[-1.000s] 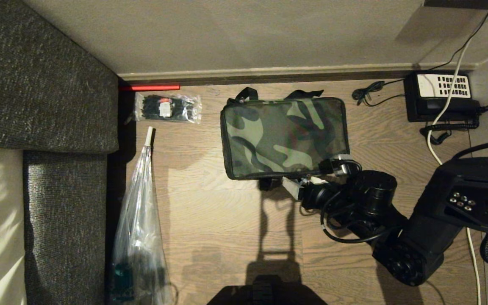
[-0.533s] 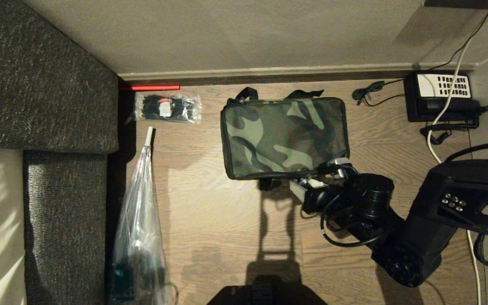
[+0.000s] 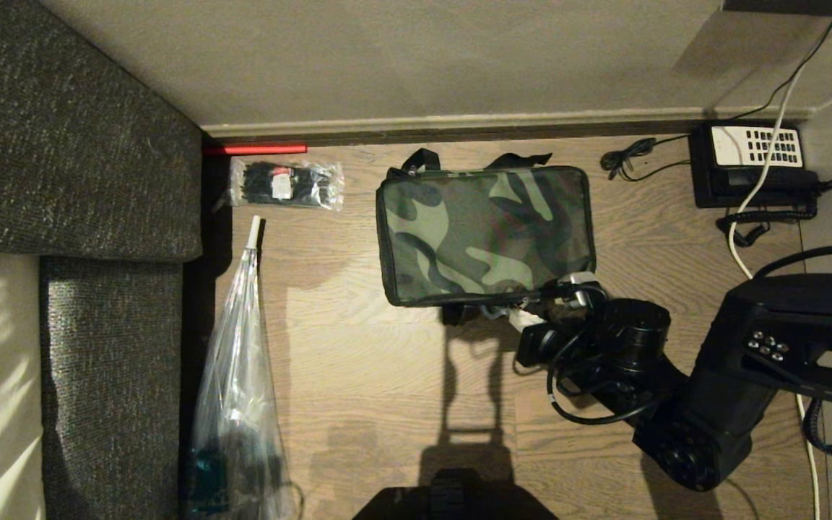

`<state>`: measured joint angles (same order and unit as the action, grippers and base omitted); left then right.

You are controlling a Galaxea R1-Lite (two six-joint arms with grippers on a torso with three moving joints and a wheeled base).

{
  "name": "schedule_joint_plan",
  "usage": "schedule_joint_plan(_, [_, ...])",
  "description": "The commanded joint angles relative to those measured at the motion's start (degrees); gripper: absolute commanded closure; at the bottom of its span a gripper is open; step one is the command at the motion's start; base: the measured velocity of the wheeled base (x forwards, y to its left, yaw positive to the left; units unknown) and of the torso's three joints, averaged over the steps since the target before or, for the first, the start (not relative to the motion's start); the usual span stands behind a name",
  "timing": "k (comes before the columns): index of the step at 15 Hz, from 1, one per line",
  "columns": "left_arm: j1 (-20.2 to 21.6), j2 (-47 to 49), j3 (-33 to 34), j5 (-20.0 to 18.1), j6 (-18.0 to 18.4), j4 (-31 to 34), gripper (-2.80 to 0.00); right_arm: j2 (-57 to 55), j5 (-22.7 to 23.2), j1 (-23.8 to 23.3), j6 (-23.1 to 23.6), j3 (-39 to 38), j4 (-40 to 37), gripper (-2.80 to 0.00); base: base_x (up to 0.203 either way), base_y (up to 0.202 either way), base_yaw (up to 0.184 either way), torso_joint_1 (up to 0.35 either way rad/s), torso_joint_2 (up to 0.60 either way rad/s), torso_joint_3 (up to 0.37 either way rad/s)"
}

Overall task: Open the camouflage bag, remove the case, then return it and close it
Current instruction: Open the top of the storage box

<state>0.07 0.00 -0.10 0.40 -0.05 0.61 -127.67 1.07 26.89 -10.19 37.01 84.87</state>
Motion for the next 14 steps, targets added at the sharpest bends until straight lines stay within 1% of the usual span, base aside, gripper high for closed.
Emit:
schedule_joint_plan(1, [0.0,-0.1,0.0,0.0,0.0,0.0,0.0,0.9,0.2,-0.5,-0.1,-1.3,0.5,0.0,0.0,0.0,0.0,0.0,0.0,0.0])
schedule_joint_plan(5, [0.0,-0.1,0.0,0.0,0.0,0.0,0.0,4.6,1.5,-3.2,-0.3,-4.4,-0.7,0.0,0.0,0.0,0.0,0.0,0.0,0.0])
schedule_joint_plan(7, [0.0,-0.1,0.0,0.0,0.0,0.0,0.0,6.3,2.8,-4.6,-0.2,-5.5,-2.7,0.0,0.0,0.0,0.0,0.0,0.0,0.0])
schedule_joint_plan(11, [0.0,-0.1,0.0,0.0,0.0,0.0,0.0,8.7,3.5,-6.2,-0.6,-7.7,-3.2,0.0,0.0,0.0,0.0,0.0,0.0,0.0])
schedule_joint_plan(14, [0.0,-0.1,0.0,0.0,0.0,0.0,0.0,10.1,5.2,-8.0,-0.7,-8.9,-4.3,0.0,0.0,0.0,0.0,0.0,0.0,0.0])
